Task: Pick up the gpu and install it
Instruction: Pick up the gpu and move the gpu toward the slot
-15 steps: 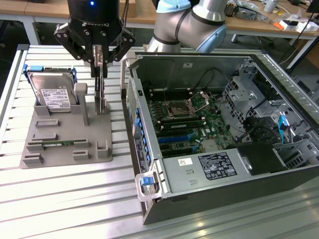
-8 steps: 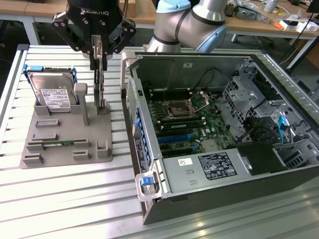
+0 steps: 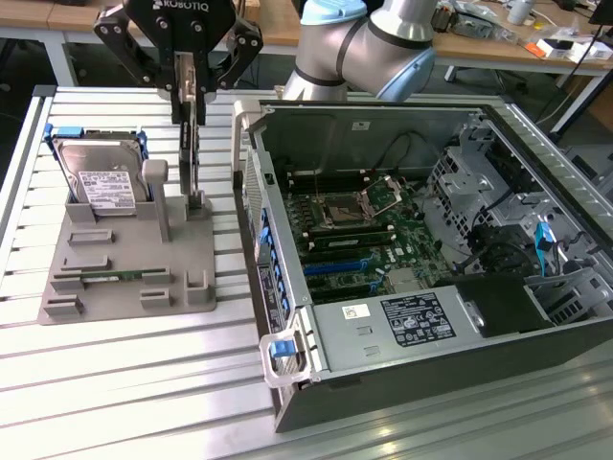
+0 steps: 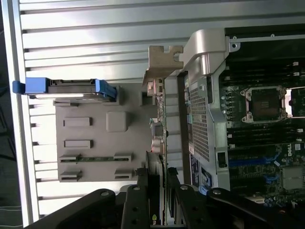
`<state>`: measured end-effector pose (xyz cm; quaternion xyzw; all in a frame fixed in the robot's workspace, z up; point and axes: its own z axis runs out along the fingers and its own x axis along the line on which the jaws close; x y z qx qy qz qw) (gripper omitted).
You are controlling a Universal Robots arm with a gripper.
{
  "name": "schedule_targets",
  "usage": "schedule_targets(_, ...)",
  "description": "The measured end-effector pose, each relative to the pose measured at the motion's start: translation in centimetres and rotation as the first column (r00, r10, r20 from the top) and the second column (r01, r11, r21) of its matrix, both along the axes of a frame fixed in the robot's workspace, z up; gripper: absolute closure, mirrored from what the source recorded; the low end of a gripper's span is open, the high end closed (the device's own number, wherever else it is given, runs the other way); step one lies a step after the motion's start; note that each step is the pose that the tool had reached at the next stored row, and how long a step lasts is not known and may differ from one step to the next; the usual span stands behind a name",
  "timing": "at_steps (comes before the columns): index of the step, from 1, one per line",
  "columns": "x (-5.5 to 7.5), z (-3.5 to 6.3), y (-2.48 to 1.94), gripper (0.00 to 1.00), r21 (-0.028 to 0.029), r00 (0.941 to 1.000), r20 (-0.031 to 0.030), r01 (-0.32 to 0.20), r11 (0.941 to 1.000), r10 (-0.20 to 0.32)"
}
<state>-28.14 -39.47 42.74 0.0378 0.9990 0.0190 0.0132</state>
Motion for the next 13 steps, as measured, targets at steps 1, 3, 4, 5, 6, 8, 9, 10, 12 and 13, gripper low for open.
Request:
schedule_targets(1,0.0,0.19,0.00,0.73,0.0000,1.0000,0.0000,0.000,1.0000,0.000)
schedule_targets(3,0.0,0.32,0.00,0.73,0.0000,1.0000,0.0000,0.000,1.0000,0.000)
schedule_targets(4,0.0,0.45,0.00,0.73,0.0000,1.0000,0.0000,0.000,1.0000,0.000)
schedule_targets(5,0.0,0.52,0.00,0.73,0.0000,1.0000,0.0000,0.000,1.0000,0.000)
schedule_targets(6,0.0,0.62,0.00,0.73,0.0001,1.0000,0.0000,0.000,1.0000,0.000)
schedule_targets(8,0.0,0.86,0.00,0.73,0.0000,1.0000,0.0000,0.000,1.0000,0.000)
schedule_targets(9,0.0,0.98,0.00,0.73,0.0001,1.0000,0.0000,0.000,1.0000,0.000)
schedule_targets(10,0.0,1.10,0.00,0.73,0.0000,1.0000,0.0000,0.000,1.0000,0.000)
schedule_targets(12,0.0,1.38,0.00,0.73,0.0000,1.0000,0.0000,0.000,1.0000,0.000)
schedule_targets(13,0.0,1.55,0.00,0.73,0.0000,1.0000,0.0000,0.000,1.0000,0.000)
